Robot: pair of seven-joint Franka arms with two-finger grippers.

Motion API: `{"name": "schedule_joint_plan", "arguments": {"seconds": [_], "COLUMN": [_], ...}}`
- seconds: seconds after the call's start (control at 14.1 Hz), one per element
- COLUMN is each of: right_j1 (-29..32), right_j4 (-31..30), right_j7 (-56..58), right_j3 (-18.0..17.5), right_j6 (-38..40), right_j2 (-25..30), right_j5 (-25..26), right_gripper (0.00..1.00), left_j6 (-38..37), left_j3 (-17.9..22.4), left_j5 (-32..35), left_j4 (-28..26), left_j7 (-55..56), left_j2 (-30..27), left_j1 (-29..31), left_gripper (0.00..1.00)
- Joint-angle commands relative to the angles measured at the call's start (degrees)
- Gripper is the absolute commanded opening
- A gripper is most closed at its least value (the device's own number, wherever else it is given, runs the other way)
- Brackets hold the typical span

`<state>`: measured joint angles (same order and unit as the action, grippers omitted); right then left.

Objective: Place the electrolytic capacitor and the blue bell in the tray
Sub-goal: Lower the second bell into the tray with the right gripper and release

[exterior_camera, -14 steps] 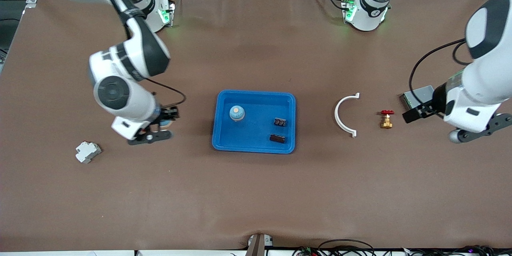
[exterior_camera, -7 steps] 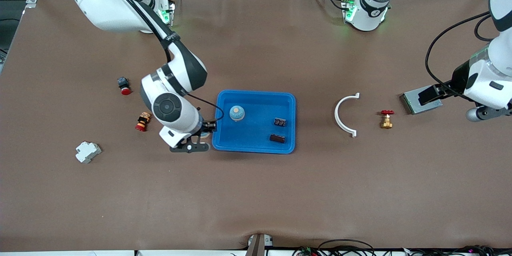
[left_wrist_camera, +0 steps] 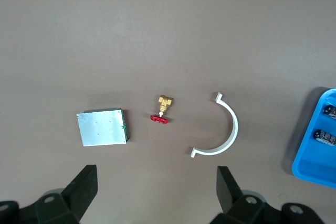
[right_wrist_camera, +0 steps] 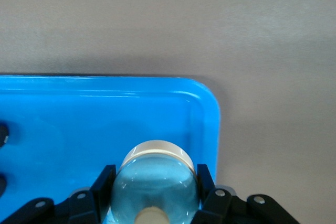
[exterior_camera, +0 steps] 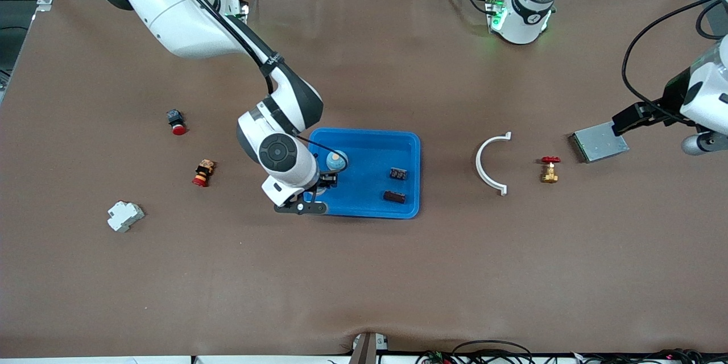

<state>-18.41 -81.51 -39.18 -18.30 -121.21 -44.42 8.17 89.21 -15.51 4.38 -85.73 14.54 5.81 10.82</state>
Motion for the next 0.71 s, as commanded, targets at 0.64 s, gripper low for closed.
{"name": "schedule_joint_plan", "arguments": {"seconds": [0.64], "right_j1": [-3.04], "right_j4": [2.23], "right_j7": [-1.26], "right_j3": [0.72], "right_j6": [-3.67], "right_j2": [-5.67], "right_j5": [-0.17], "right_gripper": [0.04], "left_j6": [0.18], "left_j3": [0.13], "left_j5": [-3.86], "left_j4": [0.3], "left_j7": [-1.36], "left_j2": [-1.51], "left_j1": [0.87], "left_gripper": [1.0]}}
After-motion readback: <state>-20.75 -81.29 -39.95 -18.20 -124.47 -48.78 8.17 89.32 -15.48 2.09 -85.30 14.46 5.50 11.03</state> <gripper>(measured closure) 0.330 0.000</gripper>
